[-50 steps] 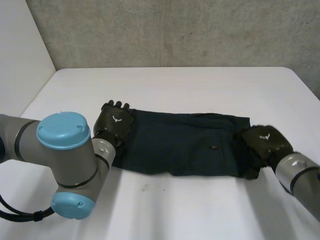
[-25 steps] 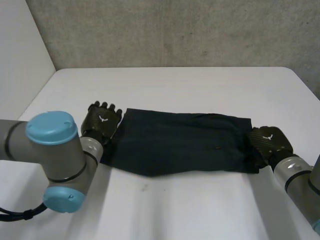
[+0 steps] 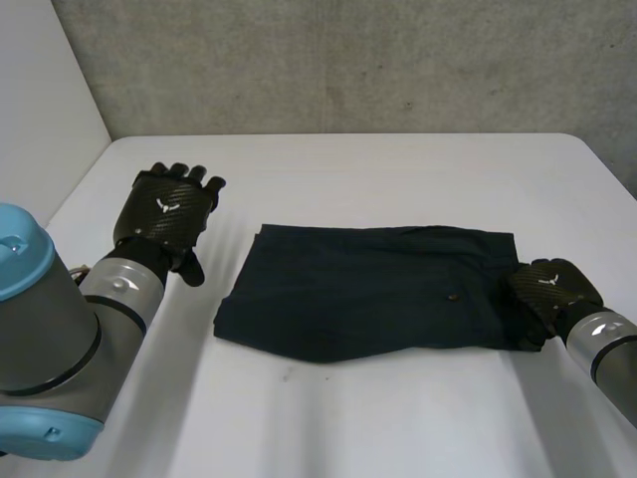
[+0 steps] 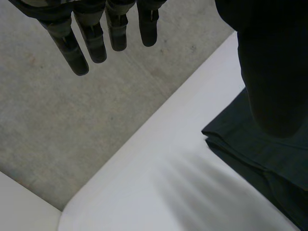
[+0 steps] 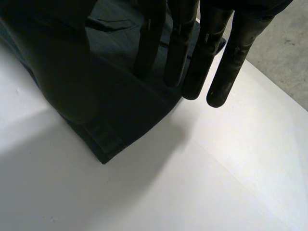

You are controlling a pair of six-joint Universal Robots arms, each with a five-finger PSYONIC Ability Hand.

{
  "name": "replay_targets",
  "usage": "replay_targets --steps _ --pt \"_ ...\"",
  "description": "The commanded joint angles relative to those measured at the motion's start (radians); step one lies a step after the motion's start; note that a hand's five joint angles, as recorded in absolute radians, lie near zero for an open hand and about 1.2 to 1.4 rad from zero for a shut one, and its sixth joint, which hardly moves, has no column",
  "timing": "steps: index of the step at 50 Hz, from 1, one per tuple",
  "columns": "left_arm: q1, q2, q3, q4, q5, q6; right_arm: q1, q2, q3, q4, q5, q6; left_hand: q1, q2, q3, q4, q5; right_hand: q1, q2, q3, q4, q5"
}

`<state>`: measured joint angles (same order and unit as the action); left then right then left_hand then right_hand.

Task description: Fold the shorts.

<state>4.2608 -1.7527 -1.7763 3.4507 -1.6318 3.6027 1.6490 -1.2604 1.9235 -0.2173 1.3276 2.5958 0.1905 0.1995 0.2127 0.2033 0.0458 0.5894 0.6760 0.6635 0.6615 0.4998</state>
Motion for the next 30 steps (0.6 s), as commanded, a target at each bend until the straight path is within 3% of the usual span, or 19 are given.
replay_targets --steps 1,6,8,17,26,30 --pt "-0.002 -0.013 -0.011 -0.001 0.003 -0.016 -0.015 0.047 -0.011 -0.011 -0.037 0.05 -0.016 -0.025 -0.038 -0.029 -0.046 0.144 0.058 0.07 0.072 0.059" --pt "-0.007 -0.014 -0.011 -0.001 0.001 -0.018 -0.017 0.09 -0.044 -0.011 -0.064 0.124 -0.016 -0.025 -0.038 -0.029 -0.046 0.42 0.333 0.346 0.348 0.335" --pt "-0.009 -0.019 -0.011 -0.001 0.001 -0.018 -0.017 0.108 -0.064 -0.007 -0.074 0.156 -0.016 -0.025 -0.038 -0.029 -0.046 0.803 0.717 0.729 0.731 0.718" --pt "-0.009 -0.028 -0.014 -0.001 -0.002 -0.019 -0.095 0.087 -0.089 0.019 -0.064 0.113 -0.016 -0.025 -0.038 -0.029 -0.046 0.807 0.72 0.733 0.735 0.722" --pt "0.002 0.008 -0.038 -0.021 -0.002 -0.019 -0.113 -0.034 -0.153 0.15 -0.036 -0.198 -0.016 -0.025 -0.038 -0.029 -0.046 0.807 0.72 0.733 0.735 0.722" --pt "0.031 0.028 -0.055 -0.031 0.001 -0.019 -0.026 -0.04 -0.233 0.171 0.034 -0.247 -0.016 -0.025 -0.038 -0.029 -0.046 0.807 0.72 0.733 0.735 0.722"
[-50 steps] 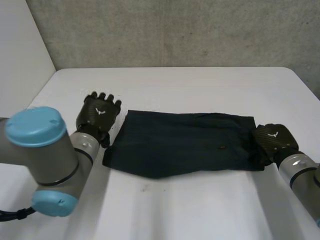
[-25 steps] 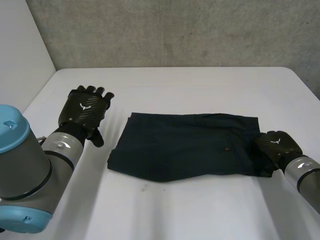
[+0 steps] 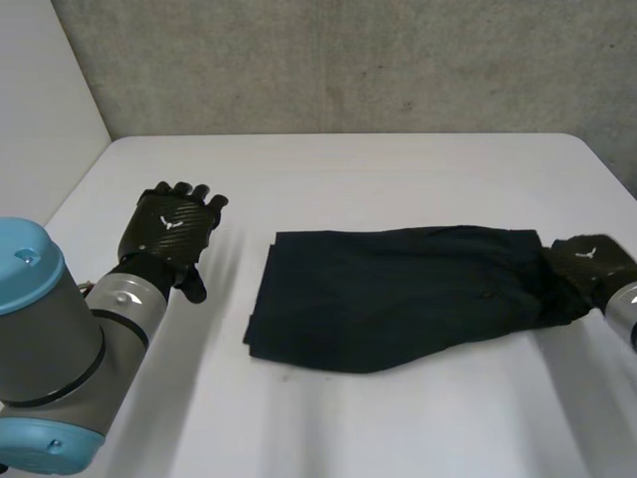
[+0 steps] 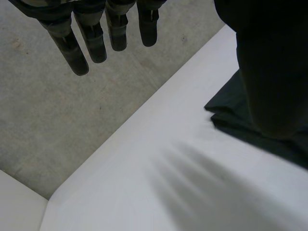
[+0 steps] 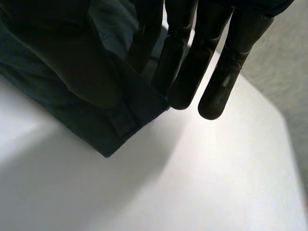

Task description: Fold the shorts.

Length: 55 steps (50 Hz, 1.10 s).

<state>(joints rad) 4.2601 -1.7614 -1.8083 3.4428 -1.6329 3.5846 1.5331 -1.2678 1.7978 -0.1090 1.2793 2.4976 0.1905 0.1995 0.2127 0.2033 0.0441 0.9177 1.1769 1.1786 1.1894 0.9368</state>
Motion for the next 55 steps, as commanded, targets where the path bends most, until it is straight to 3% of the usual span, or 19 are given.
replay_targets --steps 1,10,17,21,24,26,31,32,38,48,55 --pt "0.035 0.04 -0.026 -0.024 0.002 -0.001 0.179 -0.028 -0.151 0.063 0.101 -0.152 -0.016 -0.025 -0.038 -0.029 -0.044 0.479 0.219 0.218 0.207 0.285" --pt "0.04 0.062 -0.023 -0.02 -0.001 -0.003 0.593 0.083 -0.313 0.058 0.078 -0.207 -0.016 -0.025 -0.038 -0.029 -0.044 0.479 0.219 0.218 0.207 0.285" --pt "0.038 0.08 0.001 -0.014 -0.002 -0.032 0.792 0.264 -0.409 0.054 -0.061 -0.279 -0.016 -0.025 -0.038 -0.029 -0.044 0.479 0.219 0.218 0.207 0.285" --pt "0.041 0.08 0.047 -0.016 -0.004 -0.087 0.808 0.327 -0.443 0.058 -0.123 -0.269 -0.016 -0.025 -0.038 -0.029 -0.044 0.468 0.209 0.207 0.196 0.274" --pt "0.041 0.076 0.072 -0.02 -0.002 -0.113 0.809 0.315 -0.451 0.052 -0.132 -0.215 -0.016 -0.025 -0.038 -0.029 -0.044 -0.289 -0.549 -0.55 -0.561 -0.483" --pt "0.041 0.072 0.095 -0.022 -0.002 -0.135 0.802 0.294 -0.456 0.046 -0.13 -0.148 -0.016 -0.025 -0.038 -0.029 -0.044 -0.453 -0.712 -0.714 -0.725 -0.647" --pt "0.029 0.056 0.148 -0.022 -0.001 -0.159 0.751 0.187 -0.46 0.006 -0.106 0.194 -0.016 -0.025 -0.038 -0.029 -0.044 -0.609 -0.869 -0.87 -0.881 -0.803" --pt "0.024 0.048 0.159 -0.024 -0.001 -0.161 0.716 0.142 -0.457 -0.01 -0.082 0.325 -0.016 -0.025 -0.038 -0.029 -0.044 -0.662 -0.921 -0.923 -0.934 -0.856" --pt "-0.084 -0.072 0.26 -0.04 -0.002 -0.182 0.582 0.084 -0.448 -0.003 -0.005 0.642 -0.016 -0.025 -0.038 -0.029 -0.044 -0.721 -0.98 -0.982 -0.993 -0.915" --pt "-0.246 -0.361 0.447 -0.128 -0.004 -0.29 0.501 0.229 -0.479 0.153 0.087 0.589 -0.006 -0.015 -0.029 -0.019 -0.034 -0.743 -1.002 -1.004 -1.015 -0.937" --pt "-0.25 -0.507 0.524 -0.281 -0.019 -0.291 0.502 0.307 -0.486 0.16 0.072 0.572 0.011 0.002 -0.011 -0.002 -0.017 -0.743 -1.002 -1.004 -1.015 -0.937"
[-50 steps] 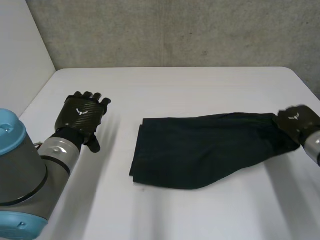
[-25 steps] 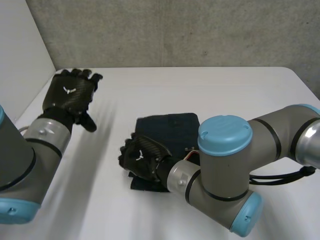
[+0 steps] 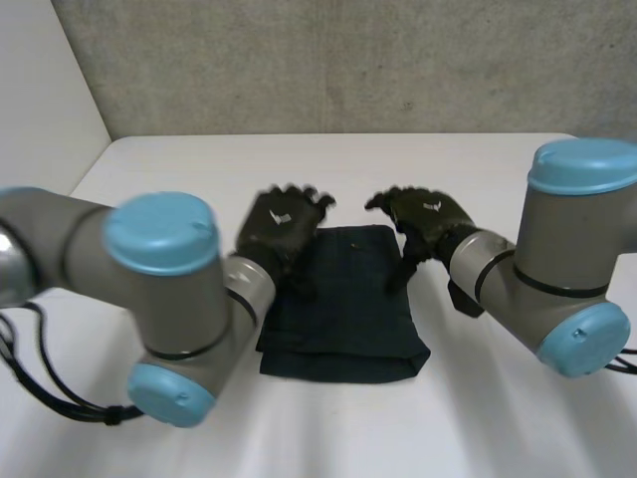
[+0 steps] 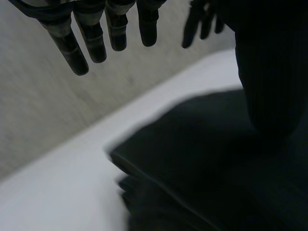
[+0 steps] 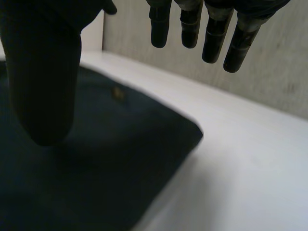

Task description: Fold the shorts.

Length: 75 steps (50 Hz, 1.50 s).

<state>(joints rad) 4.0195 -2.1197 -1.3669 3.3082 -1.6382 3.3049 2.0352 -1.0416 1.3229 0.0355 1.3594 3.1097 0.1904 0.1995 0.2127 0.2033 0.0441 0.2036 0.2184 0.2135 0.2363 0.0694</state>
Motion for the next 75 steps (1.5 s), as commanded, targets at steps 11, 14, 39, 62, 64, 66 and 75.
replay_targets --steps 11,14,39,62,64,66,75 --pt "0.042 -0.152 0.063 -0.234 -0.046 -0.004 0.005 0.175 -0.027 0.018 0.012 -0.164 0.011 0.002 -0.011 -0.002 -0.017 -0.029 -0.044 -0.039 -0.062 -0.069" --pt "0.046 -0.149 0.046 -0.236 -0.049 -0.004 0.005 0.178 -0.025 0.02 0.013 -0.201 0.011 0.002 -0.011 -0.002 -0.017 -0.029 -0.044 -0.039 -0.062 -0.069" --pt "0.116 0.315 0.029 -0.236 -0.035 0.055 -0.012 -0.15 -0.019 0.006 0.084 -0.24 -0.006 -0.015 -0.029 -0.019 -0.034 -0.029 -0.044 -0.039 -0.062 -0.069" --pt "0.266 0.485 0.177 -0.588 -0.026 -0.09 -0.13 -0.399 -0.086 0.175 0.29 -0.178 -0.016 -0.025 -0.038 -0.029 -0.044 -0.029 -0.044 -0.039 -0.062 -0.069" --pt "0.268 0.483 0.173 -0.587 -0.026 -0.093 -0.13 -0.399 -0.085 0.175 0.288 -0.175 -0.016 -0.025 -0.038 -0.029 -0.044 -0.029 -0.044 -0.039 -0.062 -0.069" --pt "0.268 0.483 0.17 -0.578 -0.026 -0.094 -0.13 -0.4 -0.079 0.176 0.288 -0.171 -0.016 -0.025 -0.038 -0.029 -0.044 -0.029 -0.044 -0.039 -0.062 -0.069" --pt "0.268 0.483 0.141 -0.507 -0.029 -0.088 -0.127 -0.402 -0.051 0.15 0.262 -0.18 -0.016 -0.025 -0.038 -0.029 -0.044 -0.029 -0.044 -0.039 -0.062 -0.069"
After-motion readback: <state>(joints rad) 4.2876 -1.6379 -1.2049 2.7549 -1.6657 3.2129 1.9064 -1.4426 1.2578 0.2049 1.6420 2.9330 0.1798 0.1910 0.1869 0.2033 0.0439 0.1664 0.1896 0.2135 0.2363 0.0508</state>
